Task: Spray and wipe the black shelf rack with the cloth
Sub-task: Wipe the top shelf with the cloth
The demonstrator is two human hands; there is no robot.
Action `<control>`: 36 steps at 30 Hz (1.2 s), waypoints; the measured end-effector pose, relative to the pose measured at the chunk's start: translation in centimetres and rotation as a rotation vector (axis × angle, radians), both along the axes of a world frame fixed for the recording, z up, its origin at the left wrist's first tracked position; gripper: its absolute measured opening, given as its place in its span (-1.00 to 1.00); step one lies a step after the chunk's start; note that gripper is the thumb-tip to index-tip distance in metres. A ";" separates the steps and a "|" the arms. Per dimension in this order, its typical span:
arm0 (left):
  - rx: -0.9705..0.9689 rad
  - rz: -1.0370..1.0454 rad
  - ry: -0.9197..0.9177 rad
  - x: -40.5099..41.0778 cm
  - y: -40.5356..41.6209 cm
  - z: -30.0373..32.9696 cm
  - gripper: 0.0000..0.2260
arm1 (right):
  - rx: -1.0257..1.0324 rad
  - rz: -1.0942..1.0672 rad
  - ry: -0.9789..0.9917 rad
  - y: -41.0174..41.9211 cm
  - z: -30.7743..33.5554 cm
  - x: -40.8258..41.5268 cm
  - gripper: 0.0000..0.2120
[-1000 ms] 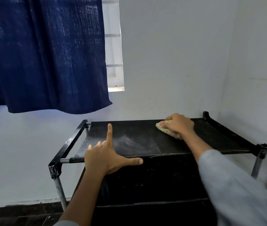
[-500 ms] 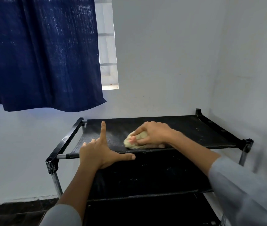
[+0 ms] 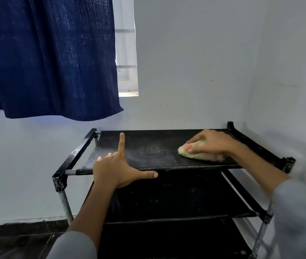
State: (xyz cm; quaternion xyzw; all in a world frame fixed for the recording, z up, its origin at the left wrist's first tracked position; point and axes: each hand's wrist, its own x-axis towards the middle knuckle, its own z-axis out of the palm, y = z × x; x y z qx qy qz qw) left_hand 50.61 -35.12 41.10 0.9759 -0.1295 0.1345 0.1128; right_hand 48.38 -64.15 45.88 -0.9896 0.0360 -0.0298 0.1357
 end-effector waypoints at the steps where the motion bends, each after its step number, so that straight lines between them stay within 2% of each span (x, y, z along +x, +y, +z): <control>1: 0.000 0.001 0.001 -0.1 0.0 0.1 0.32 | 0.009 0.022 -0.014 1.8 -0.2 0.9 -0.59; 5: -0.003 0.006 0.017 -0.4 -0.1 0.3 0.31 | 0.058 0.010 -0.086 8.7 -0.4 4.8 -0.65; 7: -0.002 0.000 0.027 -0.3 0.0 0.3 0.30 | 0.035 0.073 -0.091 11.1 -0.7 5.4 -0.66; 10: -0.007 -0.028 0.062 -0.3 0.0 0.4 0.31 | -0.009 0.266 -0.002 11.9 -0.2 3.5 -0.66; 14: -0.016 -0.046 0.071 -0.2 -0.1 0.4 0.31 | 0.131 0.407 0.143 10.0 1.0 1.7 -0.65; 16: -0.016 -0.046 0.059 -0.2 -0.1 0.3 0.31 | 0.114 0.336 0.103 9.9 0.9 2.5 -0.67; 19: 0.004 -0.023 0.065 -0.4 -0.2 0.5 0.29 | 0.004 0.166 -0.081 10.5 -0.1 5.4 -0.67; 23: 0.012 -0.005 0.069 -0.7 -0.3 0.7 0.29 | -0.006 -0.042 -0.225 12.0 -1.5 8.0 -0.69; 25: 0.015 -0.012 0.082 -0.6 -0.2 0.8 0.30 | -0.020 0.026 -0.185 12.6 -1.3 7.4 -0.68; 28: -0.004 -0.038 0.123 -0.3 0.0 0.8 0.31 | -0.002 0.249 0.030 12.2 0.0 4.4 -0.62; 31: -0.009 -0.041 0.143 -0.3 0.0 0.8 0.31 | 0.001 0.403 0.154 9.9 1.5 1.9 -0.64; 34: -0.002 -0.026 0.133 -0.3 0.0 0.7 0.30 | 0.056 0.391 0.220 5.9 2.0 1.0 -0.75; 36: 0.005 -0.025 0.123 -0.1 0.0 0.7 0.29 | 0.044 0.340 0.230 2.2 1.7 0.6 -0.71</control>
